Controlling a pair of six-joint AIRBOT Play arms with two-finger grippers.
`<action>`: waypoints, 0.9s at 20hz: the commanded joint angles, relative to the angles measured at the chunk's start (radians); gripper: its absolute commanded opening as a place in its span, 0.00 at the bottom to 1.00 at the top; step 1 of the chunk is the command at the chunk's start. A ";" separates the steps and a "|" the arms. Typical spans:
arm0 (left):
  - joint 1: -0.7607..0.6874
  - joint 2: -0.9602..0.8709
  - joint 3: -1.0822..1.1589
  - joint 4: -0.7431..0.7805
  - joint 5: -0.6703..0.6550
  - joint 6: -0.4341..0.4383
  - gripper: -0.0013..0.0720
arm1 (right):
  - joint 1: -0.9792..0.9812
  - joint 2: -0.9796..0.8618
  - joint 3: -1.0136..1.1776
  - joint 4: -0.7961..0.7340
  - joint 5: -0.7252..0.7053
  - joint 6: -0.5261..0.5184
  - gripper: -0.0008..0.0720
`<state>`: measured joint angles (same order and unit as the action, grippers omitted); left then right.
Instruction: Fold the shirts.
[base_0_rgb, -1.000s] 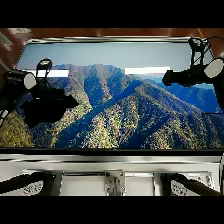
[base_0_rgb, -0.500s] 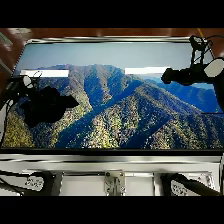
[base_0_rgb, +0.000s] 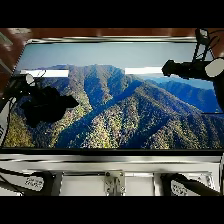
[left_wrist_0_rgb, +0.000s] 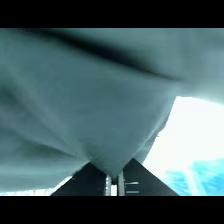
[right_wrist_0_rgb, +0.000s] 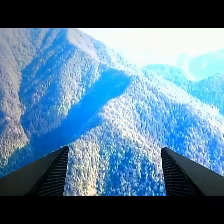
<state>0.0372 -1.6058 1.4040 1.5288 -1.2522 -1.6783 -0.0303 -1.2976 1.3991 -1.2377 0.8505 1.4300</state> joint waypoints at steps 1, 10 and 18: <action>-0.100 0.188 0.053 -0.016 0.044 0.053 0.07 | 0.000 0.003 0.000 0.011 -0.043 0.010 0.97; -0.678 0.500 0.039 -0.105 0.079 -0.108 0.07 | 0.000 0.257 0.000 -0.209 0.415 0.009 0.97; -0.888 0.146 -0.029 -0.308 0.391 -0.208 0.46 | 0.000 0.333 -0.002 -0.290 0.804 0.010 0.97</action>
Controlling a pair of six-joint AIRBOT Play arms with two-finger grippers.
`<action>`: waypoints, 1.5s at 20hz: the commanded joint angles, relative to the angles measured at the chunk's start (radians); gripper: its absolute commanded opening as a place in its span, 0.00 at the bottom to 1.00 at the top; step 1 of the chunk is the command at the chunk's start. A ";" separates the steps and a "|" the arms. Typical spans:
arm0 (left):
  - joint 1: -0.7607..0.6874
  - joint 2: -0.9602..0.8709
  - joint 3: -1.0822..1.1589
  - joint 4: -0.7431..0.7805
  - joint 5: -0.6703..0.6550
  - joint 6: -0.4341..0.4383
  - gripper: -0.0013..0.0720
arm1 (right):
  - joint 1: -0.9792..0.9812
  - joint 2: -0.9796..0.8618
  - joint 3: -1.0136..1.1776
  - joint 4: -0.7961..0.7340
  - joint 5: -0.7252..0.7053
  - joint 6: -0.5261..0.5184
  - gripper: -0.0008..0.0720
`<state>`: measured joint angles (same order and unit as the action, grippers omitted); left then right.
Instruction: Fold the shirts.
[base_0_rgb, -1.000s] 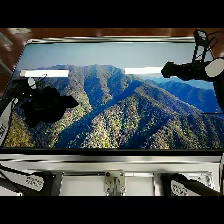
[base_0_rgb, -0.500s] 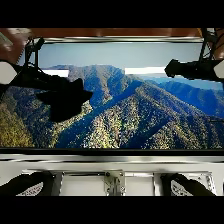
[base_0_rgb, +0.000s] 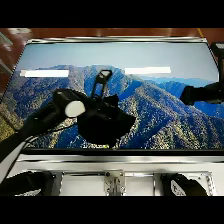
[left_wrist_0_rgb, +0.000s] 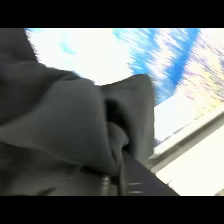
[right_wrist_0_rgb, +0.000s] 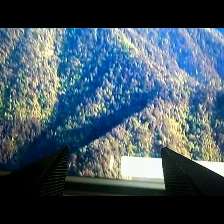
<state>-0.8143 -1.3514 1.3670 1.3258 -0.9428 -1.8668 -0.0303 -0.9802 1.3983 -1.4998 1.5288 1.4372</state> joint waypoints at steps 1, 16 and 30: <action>-0.013 -0.119 0.022 -0.105 0.059 -0.020 0.98 | 0.000 0.016 0.000 -0.028 0.121 0.007 0.97; 0.702 0.453 -0.913 -0.451 -0.195 0.323 0.99 | -0.303 -0.117 -0.460 0.458 -0.055 -0.069 0.97; 0.532 0.173 -0.993 -0.931 0.247 0.525 0.90 | -0.126 -0.390 -0.492 0.526 -0.247 -0.072 0.97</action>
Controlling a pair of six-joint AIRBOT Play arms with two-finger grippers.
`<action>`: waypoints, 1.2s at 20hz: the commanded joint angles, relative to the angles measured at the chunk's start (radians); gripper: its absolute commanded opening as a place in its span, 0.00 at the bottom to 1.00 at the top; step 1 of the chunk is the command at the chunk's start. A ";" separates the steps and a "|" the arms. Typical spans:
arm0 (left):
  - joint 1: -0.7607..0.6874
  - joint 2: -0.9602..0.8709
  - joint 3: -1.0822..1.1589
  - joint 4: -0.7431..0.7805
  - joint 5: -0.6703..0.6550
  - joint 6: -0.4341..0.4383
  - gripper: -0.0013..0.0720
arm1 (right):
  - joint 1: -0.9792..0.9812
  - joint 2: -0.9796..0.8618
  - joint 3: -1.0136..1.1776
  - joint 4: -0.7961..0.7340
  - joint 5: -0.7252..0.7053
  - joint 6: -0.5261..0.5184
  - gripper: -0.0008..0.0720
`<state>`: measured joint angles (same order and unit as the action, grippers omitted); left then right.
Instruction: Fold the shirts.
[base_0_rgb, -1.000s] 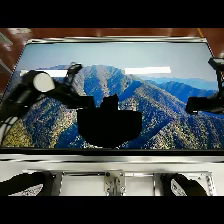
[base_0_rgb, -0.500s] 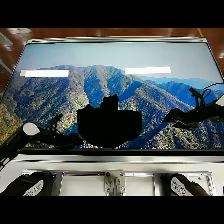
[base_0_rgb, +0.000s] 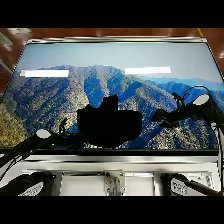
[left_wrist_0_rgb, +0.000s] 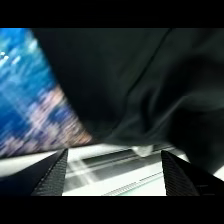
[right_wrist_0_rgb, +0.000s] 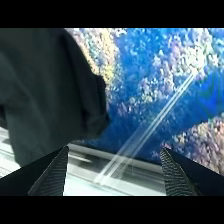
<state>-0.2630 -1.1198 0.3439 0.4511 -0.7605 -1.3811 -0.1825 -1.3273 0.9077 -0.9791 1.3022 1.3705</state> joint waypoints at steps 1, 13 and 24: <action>-0.020 -0.083 0.048 -0.057 0.067 0.038 0.85 | 0.036 -0.053 -0.001 0.006 -0.024 -0.009 0.97; -0.015 -0.161 0.208 -0.025 -0.011 0.165 0.08 | 0.262 -0.219 -0.001 0.112 -0.177 -0.023 0.97; 0.167 0.183 0.608 0.257 -0.153 0.199 0.07 | 0.296 0.014 0.243 -0.067 -0.016 -0.244 0.10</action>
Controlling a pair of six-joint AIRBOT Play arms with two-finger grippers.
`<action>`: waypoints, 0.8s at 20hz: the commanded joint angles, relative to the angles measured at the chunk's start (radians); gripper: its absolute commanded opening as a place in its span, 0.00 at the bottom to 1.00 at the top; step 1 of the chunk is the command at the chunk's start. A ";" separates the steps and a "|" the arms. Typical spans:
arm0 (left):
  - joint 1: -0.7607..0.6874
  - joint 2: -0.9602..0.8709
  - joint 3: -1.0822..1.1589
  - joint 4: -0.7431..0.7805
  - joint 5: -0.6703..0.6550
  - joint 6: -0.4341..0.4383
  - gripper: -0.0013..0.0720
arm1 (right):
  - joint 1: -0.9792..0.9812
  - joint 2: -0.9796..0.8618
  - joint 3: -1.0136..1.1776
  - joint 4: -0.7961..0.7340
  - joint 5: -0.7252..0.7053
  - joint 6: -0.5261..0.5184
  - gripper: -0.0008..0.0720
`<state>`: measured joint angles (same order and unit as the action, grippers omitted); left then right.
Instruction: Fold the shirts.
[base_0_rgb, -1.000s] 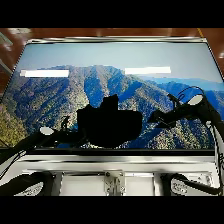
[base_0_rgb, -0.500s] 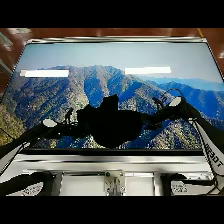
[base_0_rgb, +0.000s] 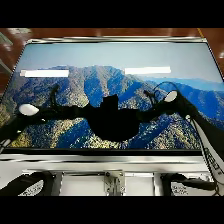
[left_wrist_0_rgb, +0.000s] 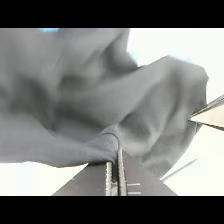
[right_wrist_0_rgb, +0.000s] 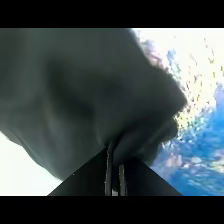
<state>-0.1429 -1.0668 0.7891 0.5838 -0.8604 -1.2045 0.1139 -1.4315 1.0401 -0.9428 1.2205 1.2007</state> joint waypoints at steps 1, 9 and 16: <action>0.053 0.193 0.261 0.145 -0.049 0.023 0.07 | -0.001 0.193 0.182 -0.143 0.069 -0.081 0.10; 0.017 0.399 0.917 0.112 0.030 -0.031 0.07 | 0.002 0.678 0.592 -0.154 -0.211 0.004 0.10; 0.018 0.418 0.895 0.281 -0.309 -0.171 0.07 | 0.002 0.793 0.636 -0.204 -0.028 0.097 0.10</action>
<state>-0.1234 -0.6540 1.6897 0.7628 -0.9863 -1.2949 0.1158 -0.6754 1.6585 -1.1141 1.0889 1.2594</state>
